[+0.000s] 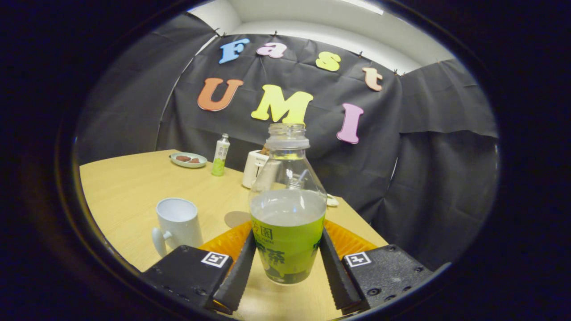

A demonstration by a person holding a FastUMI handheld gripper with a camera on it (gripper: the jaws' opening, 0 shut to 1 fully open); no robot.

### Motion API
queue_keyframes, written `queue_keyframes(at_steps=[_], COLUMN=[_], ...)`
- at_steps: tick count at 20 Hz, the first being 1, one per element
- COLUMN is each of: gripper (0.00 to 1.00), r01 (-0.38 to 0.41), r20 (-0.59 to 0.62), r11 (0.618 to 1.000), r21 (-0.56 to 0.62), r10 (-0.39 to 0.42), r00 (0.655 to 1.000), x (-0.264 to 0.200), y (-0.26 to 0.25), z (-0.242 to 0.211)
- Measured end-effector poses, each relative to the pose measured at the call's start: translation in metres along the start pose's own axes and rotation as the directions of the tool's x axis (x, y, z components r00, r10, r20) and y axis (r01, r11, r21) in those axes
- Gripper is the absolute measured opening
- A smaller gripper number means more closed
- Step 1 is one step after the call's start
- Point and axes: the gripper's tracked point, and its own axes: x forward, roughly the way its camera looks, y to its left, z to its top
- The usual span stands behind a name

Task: Take the bottle from table, then pour the juice into the cup, finally place the bottle on the coaster

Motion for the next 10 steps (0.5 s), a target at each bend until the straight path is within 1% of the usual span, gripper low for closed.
queue_keyframes(at_steps=[2, 4, 6, 10], gripper=[0.8, 0.8, 0.8, 0.8], r01=[0.0, -0.011, -0.006, -0.011], r20=[-0.007, -0.016, -0.03, -0.085], r11=[1.0, 0.998, 0.994, 0.973], r21=[-0.02, -0.068, -0.111, -0.23], r10=[0.0, 0.01, 0.003, -0.009], r00=[1.0, 1.0, 1.0, 0.996], x=[0.003, 0.011, 0.017, 0.027], y=[-0.006, -0.008, -0.011, -0.012], z=[0.008, 0.013, 0.015, 0.01])
